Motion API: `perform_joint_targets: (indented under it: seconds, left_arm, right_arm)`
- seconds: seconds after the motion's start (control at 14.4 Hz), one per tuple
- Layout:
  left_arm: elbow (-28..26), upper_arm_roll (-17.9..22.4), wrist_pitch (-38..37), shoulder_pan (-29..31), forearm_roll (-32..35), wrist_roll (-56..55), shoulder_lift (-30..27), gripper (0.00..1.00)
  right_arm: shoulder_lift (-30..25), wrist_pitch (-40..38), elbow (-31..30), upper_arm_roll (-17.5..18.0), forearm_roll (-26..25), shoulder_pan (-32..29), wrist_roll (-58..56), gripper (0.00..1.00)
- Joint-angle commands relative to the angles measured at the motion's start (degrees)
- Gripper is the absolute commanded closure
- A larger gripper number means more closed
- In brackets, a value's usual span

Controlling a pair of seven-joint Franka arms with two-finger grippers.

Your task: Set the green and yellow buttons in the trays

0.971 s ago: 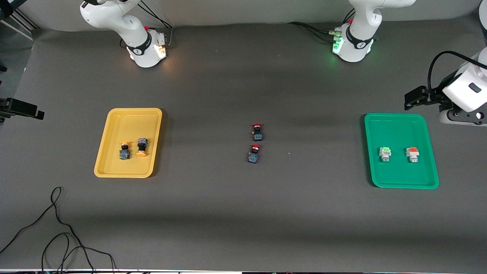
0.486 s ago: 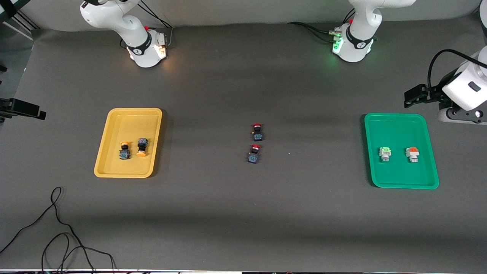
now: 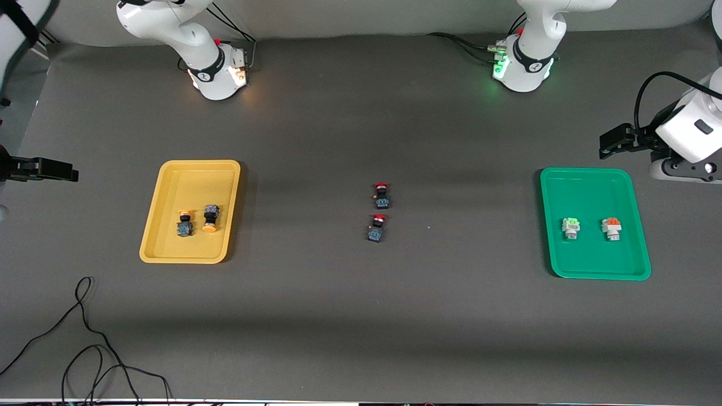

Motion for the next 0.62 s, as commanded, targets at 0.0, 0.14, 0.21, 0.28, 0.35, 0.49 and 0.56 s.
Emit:
perform_joint_targets:
  seconds: [0.0,0.14,0.21,0.28,0.35,0.49,0.56]
  left_arm:
    - [0.90,0.63,-0.81,-0.96,0.23,-0.02,-0.35,0.00]
    - [1.07,0.63,-0.81,-0.96,0.32,0.06,-0.26,0.00]
    - [1.07,0.63,-0.81,-0.96,0.32,-0.02,-0.26,0.00]
    - [1.07,0.63,-0.72,-0.96,0.32,-0.02,-0.26,0.00]
    - [1.16,0.63,-0.55,-0.87,0.32,-0.02,-0.26,0.00]
    - [1.16,0.54,-0.54,-0.96,0.23,-0.02,-0.26,0.00]
    - [1.16,0.54,-0.55,-1.05,0.23,-0.02,-0.26,0.00]
  right_arm:
    - [-5.54,-1.00,-0.63,14.14,-6.44,-7.97,4.33,0.00]
    - [-7.82,-0.92,-2.65,22.75,-8.12,-14.38,6.87,0.00]
    - [-9.14,-0.83,-4.05,27.84,-9.43,-18.33,7.76,0.00]
    - [-10.72,-0.13,-6.06,32.85,-11.36,-21.85,7.94,0.00]
    - [-13.08,1.53,-9.04,36.21,-13.03,-24.06,7.94,0.00]
    - [-18.96,6.44,-17.38,38.08,-13.49,-25.92,7.94,0.00]
    - [-22.13,9.60,-22.12,38.08,-13.49,-26.19,7.85,0.00]
